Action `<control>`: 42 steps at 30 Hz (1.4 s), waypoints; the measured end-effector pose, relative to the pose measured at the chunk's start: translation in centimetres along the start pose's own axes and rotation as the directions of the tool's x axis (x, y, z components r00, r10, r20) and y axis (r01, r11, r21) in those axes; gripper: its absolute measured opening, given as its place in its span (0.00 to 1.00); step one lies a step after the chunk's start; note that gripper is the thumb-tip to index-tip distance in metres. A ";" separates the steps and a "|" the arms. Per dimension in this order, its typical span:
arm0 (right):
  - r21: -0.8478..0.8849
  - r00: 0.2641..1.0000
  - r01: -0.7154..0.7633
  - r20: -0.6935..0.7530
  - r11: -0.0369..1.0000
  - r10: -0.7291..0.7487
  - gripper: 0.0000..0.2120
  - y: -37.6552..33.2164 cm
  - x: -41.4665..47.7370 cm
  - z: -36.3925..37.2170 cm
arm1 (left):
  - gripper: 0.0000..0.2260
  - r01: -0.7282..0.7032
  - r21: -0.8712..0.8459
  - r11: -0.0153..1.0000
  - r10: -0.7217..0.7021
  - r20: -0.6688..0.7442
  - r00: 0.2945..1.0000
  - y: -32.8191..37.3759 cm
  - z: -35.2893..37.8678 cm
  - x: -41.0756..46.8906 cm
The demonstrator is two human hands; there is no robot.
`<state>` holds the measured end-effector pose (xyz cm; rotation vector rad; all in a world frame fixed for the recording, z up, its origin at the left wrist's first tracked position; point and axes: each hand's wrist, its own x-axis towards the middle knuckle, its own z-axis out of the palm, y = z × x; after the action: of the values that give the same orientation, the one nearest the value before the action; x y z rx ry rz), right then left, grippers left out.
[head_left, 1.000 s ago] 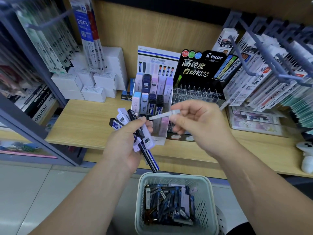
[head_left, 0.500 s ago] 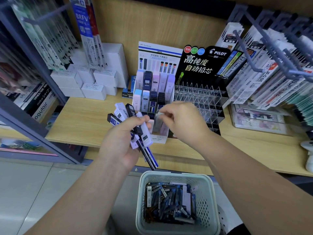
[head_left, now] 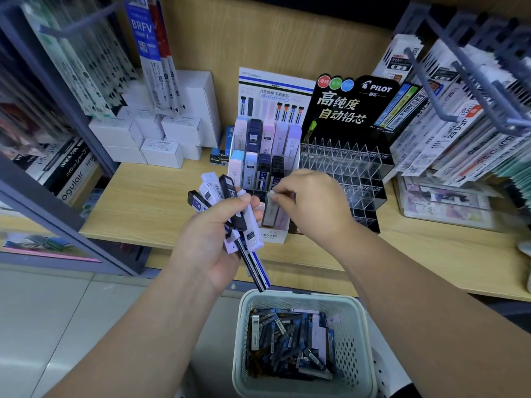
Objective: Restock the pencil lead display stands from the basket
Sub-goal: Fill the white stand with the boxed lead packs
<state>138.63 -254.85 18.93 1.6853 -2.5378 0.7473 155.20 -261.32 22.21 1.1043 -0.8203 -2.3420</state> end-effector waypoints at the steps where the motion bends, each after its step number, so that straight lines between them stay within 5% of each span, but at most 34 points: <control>1: -0.016 1.000 0.004 0.003 1.000 -0.004 0.04 0.1 -0.2 0.1 | 0.06 -0.001 -0.001 1.000 0.001 -0.006 1.000 0.0 0.0 0.1; 8: -0.081 1.000 0.004 -0.010 0.997 -0.005 0.03 0.1 -0.4 0.8 | 0.12 0.014 0.047 0.999 -0.014 -0.006 1.000 -0.3 -0.1 0.3; 12: 0.162 0.997 -0.003 -0.079 0.987 0.016 0.08 -0.8 -0.7 -0.3 | 0.02 0.020 0.021 1.000 -0.020 0.028 0.999 -0.5 -0.2 0.5; 14: 0.438 0.982 -0.173 0.004 0.882 0.191 0.10 -1.9 -0.7 -1.7 | 0.06 0.032 0.034 0.999 -0.035 0.092 0.995 -0.5 -0.1 0.3; 17: 0.689 0.906 -0.413 0.245 0.596 0.345 0.10 -3.6 -0.8 -3.6 | 0.09 0.022 0.165 0.986 -0.047 0.150 0.988 -0.8 0.3 -0.2; 23: 0.668 0.835 -0.549 0.423 0.502 0.351 0.09 -3.9 -1.0 -4.1 | 0.11 0.068 0.282 0.957 -0.127 0.194 0.973 -1.2 0.4 -0.4; 36: 0.779 0.843 -0.502 0.346 0.374 0.411 0.04 -3.1 -0.2 -4.7 | 0.21 0.104 0.284 0.953 -0.155 0.163 0.974 -1.1 0.8 -0.5; 42: 0.832 0.849 -0.461 0.312 0.310 0.426 0.10 -1.9 -0.2 -5.4 | 0.08 0.098 0.220 0.971 -0.131 0.144 0.981 -1.3 0.7 -0.3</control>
<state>139.01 -253.12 24.36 0.9045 -2.8073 2.5054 154.66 -259.94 21.81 1.0863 -1.1134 -2.5090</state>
